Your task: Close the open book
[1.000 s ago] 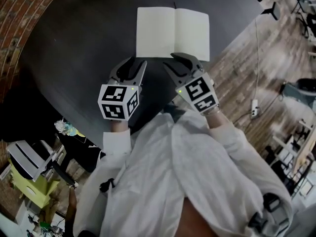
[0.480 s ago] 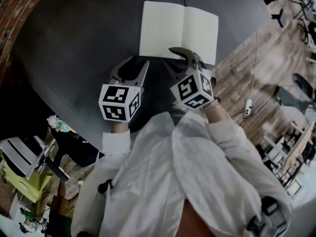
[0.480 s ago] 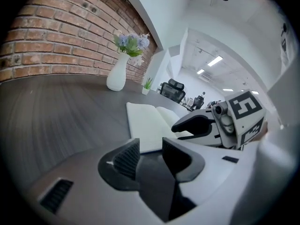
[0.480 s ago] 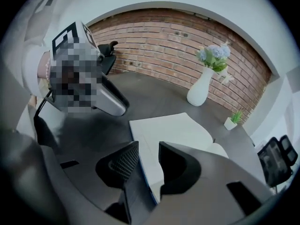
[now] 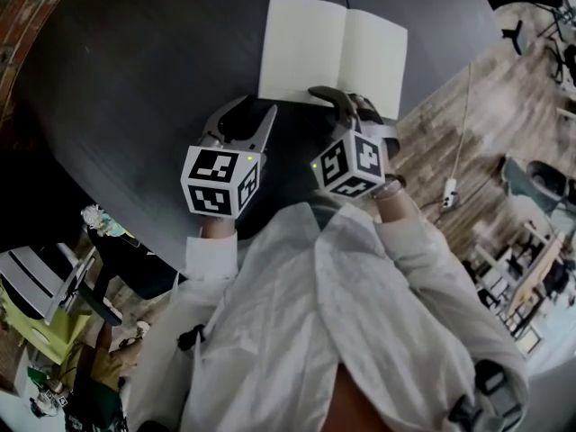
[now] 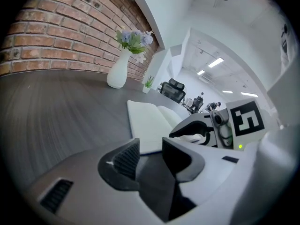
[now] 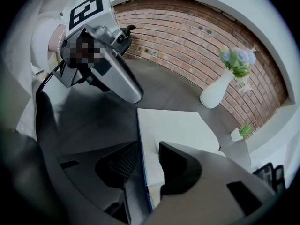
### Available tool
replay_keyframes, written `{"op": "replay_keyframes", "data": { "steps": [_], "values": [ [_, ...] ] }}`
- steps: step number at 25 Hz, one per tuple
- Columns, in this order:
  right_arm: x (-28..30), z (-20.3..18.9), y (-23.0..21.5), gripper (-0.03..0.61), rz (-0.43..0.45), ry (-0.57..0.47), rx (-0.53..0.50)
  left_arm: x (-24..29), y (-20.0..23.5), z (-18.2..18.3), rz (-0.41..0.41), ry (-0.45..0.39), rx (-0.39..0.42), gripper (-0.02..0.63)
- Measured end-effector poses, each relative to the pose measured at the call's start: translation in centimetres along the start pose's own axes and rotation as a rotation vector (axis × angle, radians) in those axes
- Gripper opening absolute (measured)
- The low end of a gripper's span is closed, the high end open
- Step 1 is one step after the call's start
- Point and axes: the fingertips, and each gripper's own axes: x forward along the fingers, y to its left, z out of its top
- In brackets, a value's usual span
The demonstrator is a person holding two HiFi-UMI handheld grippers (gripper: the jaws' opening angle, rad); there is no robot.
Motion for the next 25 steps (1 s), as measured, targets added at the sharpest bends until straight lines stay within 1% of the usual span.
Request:
{"op": "replay_keyframes", "data": {
  "steps": [2, 5, 11, 17, 20, 22, 25],
  "values": [
    [0.3, -0.1, -0.1, 0.115, -0.010, 0.017, -0.040, 0.1, 0.1, -0.2, -0.003, 0.005, 0.000, 0.149],
    [0.4, -0.2, -0.1, 0.116, -0.014, 0.023, -0.065, 0.2, 0.0, -0.4, -0.009, 0.011, -0.001, 0.149],
    [0.2, -0.3, -0.4, 0.118, -0.070, 0.016, -0.065, 0.3, 0.0, -0.6, -0.024, 0.013, 0.002, 0.149],
    [0.0, -0.2, -0.4, 0.116, -0.123, 0.034, -0.076, -0.1, 0.2, -0.6, -0.041, 0.011, -0.010, 0.149],
    [0.0, -0.3, -0.1, 0.083, -0.141, 0.028, -0.072, 0.2, 0.4, -0.6, -0.035, 0.016, -0.012, 0.149],
    [-0.2, -0.3, -0.3, 0.076, -0.167, 0.014, -0.077, 0.5, 0.3, -0.5, -0.032, 0.017, -0.015, 0.149],
    [-0.7, -0.4, -0.7, 0.057, -0.202, -0.015, -0.056, 0.7, 0.1, -0.3, -0.042, 0.015, -0.033, 0.149]
  ]
}}
